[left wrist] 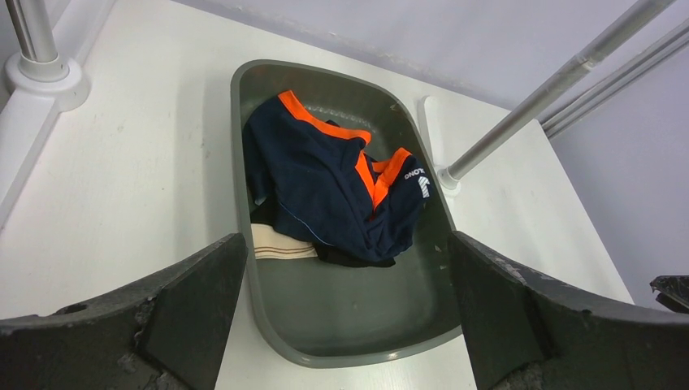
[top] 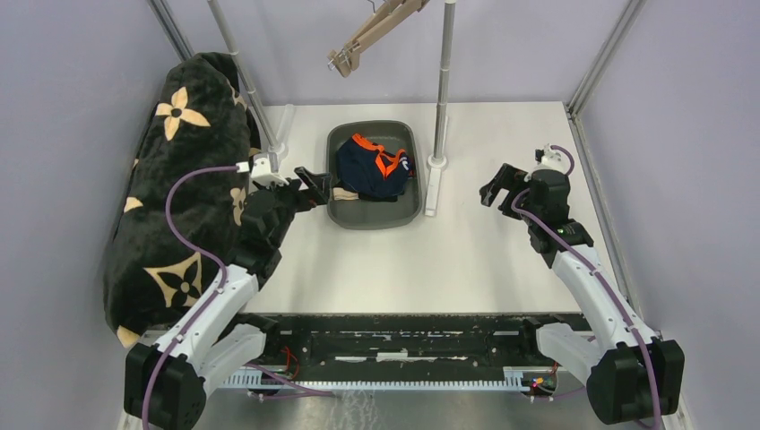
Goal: Clip the underwear to the hanger
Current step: Move the bin to the center of the board.
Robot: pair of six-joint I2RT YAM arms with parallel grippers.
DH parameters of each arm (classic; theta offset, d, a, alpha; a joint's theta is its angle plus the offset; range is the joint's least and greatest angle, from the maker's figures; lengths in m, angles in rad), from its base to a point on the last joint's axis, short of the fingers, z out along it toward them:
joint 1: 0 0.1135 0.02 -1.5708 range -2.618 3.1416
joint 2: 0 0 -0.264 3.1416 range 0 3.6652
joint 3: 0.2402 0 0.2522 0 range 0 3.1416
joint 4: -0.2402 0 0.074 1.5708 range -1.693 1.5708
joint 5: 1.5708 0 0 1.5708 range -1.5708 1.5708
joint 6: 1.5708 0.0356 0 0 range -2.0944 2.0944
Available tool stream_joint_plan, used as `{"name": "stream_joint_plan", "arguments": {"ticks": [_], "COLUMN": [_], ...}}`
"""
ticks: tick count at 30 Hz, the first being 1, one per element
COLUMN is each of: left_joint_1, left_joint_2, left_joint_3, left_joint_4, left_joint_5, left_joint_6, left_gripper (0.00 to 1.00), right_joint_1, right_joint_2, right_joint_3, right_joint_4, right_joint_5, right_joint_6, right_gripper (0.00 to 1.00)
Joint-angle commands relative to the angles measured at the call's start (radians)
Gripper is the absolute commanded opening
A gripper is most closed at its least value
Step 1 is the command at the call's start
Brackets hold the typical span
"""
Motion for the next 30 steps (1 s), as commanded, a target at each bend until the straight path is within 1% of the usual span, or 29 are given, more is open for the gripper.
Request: {"name": "stream_joint_plan", "arguments": {"ticks": [1, 6, 8, 10, 12, 14, 18, 23, 30], "left_joint_1": [-0.002, -0.002, -0.002, -0.004, -0.005, -0.01, -0.033, -0.074, -0.085], "left_joint_2": [0.017, 0.031, 0.044, 0.067, 0.095, 0.125, 0.188, 0.25, 0.228], "left_joint_3": [0.024, 0.023, 0.024, 0.03, 0.038, 0.048, 0.069, 0.114, 0.127], "left_joint_4": [0.019, 0.042, 0.057, 0.065, 0.069, 0.07, 0.071, 0.026, -0.018], "left_joint_5": [0.009, 0.044, 0.08, 0.101, 0.113, 0.119, 0.101, 0.039, -0.007], "left_joint_6": [-0.019, -0.011, -0.008, -0.008, -0.011, -0.01, -0.003, 0.025, 0.048], "left_gripper": [0.99, 0.98, 0.97, 0.97, 0.96, 0.96, 0.95, 0.96, 0.96], "right_joint_1": [0.004, 0.004, 0.006, 0.011, 0.032, 0.075, 0.183, 0.307, 0.398], "right_joint_2": [-0.001, 0.011, 0.021, 0.041, 0.071, 0.102, 0.179, 0.33, 0.491], "right_joint_3": [0.016, 0.014, 0.013, 0.011, 0.018, 0.035, 0.09, 0.187, 0.31], "right_joint_4": [0.033, 0.049, 0.068, 0.107, 0.14, 0.152, 0.141, 0.125, 0.085], "right_joint_5": [-0.022, -0.046, -0.085, -0.156, -0.208, -0.22, -0.152, -0.034, 0.104], "right_joint_6": [-0.014, -0.014, -0.012, -0.003, 0.008, 0.001, -0.032, -0.061, -0.068], "right_gripper": [0.99, 0.99, 0.98, 0.96, 0.95, 0.95, 0.95, 0.93, 0.91]}}
